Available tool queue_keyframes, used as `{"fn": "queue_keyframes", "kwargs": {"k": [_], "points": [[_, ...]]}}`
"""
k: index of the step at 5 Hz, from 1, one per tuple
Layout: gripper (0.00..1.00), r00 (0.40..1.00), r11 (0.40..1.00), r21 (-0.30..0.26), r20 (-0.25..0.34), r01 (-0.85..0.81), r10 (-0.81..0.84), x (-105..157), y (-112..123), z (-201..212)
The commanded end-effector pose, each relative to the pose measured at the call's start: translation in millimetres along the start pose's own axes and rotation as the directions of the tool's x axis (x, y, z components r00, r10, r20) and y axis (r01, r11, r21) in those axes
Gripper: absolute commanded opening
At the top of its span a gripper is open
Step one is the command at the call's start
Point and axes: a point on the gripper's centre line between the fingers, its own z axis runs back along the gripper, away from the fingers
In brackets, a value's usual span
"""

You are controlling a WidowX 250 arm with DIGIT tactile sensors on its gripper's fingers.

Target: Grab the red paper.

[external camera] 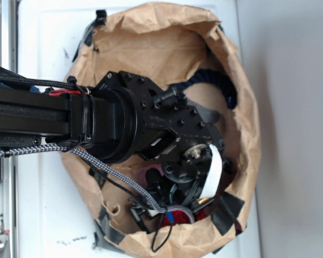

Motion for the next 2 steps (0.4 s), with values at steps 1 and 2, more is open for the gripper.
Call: {"fn": "queue_keyframes", "kwargs": {"k": [1,2], "points": [[0.0,1.0,1.0,-0.003,-0.002,0.022,-0.022,5,-33,-11],[0.0,0.999,1.0,0.01,0.032,0.026,-0.026,2,-37,0]]}}
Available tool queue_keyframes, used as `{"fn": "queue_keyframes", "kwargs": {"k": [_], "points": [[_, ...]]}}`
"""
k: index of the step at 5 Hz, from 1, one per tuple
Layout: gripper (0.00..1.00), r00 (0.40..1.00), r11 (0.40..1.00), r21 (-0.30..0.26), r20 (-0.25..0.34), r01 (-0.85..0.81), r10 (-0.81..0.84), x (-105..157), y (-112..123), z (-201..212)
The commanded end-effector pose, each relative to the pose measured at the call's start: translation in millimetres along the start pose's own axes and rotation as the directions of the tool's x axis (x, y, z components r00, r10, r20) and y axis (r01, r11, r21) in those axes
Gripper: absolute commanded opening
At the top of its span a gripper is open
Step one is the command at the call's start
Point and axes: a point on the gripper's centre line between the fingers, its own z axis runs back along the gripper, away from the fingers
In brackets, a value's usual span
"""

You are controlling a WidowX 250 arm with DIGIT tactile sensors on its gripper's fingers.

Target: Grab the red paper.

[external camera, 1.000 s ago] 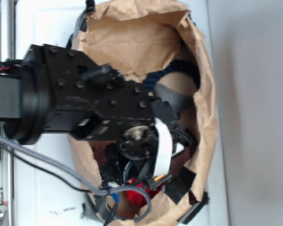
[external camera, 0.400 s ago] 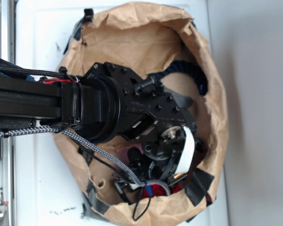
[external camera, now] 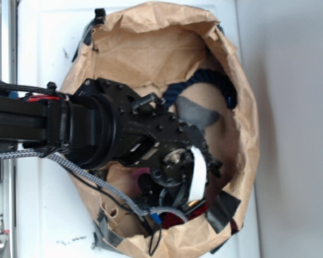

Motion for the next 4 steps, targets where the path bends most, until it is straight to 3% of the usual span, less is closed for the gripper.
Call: {"fn": "queue_keyframes", "kwargs": {"k": [1,2,3,4], "points": [[0.0,0.997,1.0,-0.028,0.073,0.013,-0.011,-7,-20,40],[1.0,0.993,0.999,-0.045,0.118,-0.02,0.025,-16,-11,70],[1.0,0.99,0.999,-0.04,0.136,-0.027,0.032,-19,16,78],[1.0,0.979,0.998,-0.048,0.193,-0.05,0.059,-21,47,91]]}}
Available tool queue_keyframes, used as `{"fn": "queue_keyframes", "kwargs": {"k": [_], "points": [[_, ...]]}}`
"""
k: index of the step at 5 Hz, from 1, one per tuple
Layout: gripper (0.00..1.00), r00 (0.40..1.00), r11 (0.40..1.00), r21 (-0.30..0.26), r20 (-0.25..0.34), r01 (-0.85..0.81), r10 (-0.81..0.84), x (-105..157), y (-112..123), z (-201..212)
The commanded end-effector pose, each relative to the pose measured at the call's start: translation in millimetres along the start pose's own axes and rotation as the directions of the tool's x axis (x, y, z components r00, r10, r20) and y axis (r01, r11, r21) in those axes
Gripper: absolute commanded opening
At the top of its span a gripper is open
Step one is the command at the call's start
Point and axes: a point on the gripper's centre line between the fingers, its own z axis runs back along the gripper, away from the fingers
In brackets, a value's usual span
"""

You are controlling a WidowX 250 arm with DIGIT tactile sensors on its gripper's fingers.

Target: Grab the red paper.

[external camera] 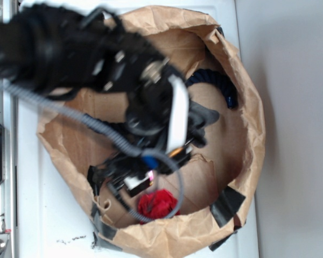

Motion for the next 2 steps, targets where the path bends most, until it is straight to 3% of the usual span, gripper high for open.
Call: {"fn": "queue_keyframes", "kwargs": {"k": [1,2], "points": [[1.0,0.995,1.0,-0.024,0.098,0.013,-0.011,16,48,25],[1.0,0.991,0.988,-0.116,0.093,0.105,-0.094,27,32,16]]}}
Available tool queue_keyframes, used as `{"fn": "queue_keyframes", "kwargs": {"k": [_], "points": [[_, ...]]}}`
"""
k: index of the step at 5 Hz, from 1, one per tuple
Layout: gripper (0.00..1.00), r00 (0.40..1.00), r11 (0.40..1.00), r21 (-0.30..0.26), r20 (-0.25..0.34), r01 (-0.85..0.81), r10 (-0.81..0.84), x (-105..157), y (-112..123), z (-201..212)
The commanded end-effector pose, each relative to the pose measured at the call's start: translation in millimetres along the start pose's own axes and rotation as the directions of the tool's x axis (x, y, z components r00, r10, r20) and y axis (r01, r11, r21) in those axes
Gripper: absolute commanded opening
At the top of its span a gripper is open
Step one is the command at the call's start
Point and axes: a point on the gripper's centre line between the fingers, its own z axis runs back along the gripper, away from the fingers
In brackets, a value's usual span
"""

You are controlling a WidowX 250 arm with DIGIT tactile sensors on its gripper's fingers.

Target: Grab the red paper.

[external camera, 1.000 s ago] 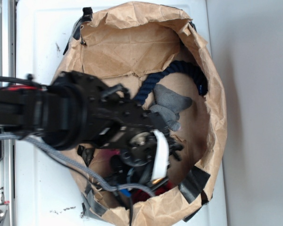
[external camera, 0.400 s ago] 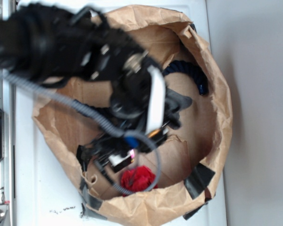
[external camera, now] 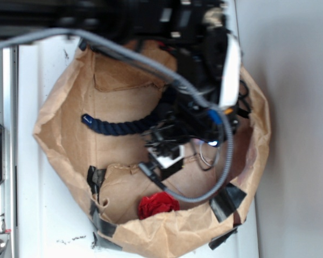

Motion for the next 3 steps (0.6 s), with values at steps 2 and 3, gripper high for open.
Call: {"fn": "queue_keyframes", "kwargs": {"k": [2,3], "points": [[1.0,0.973,0.974,-0.039,-0.052,0.221,-0.223,28,-50,-10],[1.0,0.957,0.962,-0.051,-0.092,0.27,-0.273,31,-66,-33]]}}
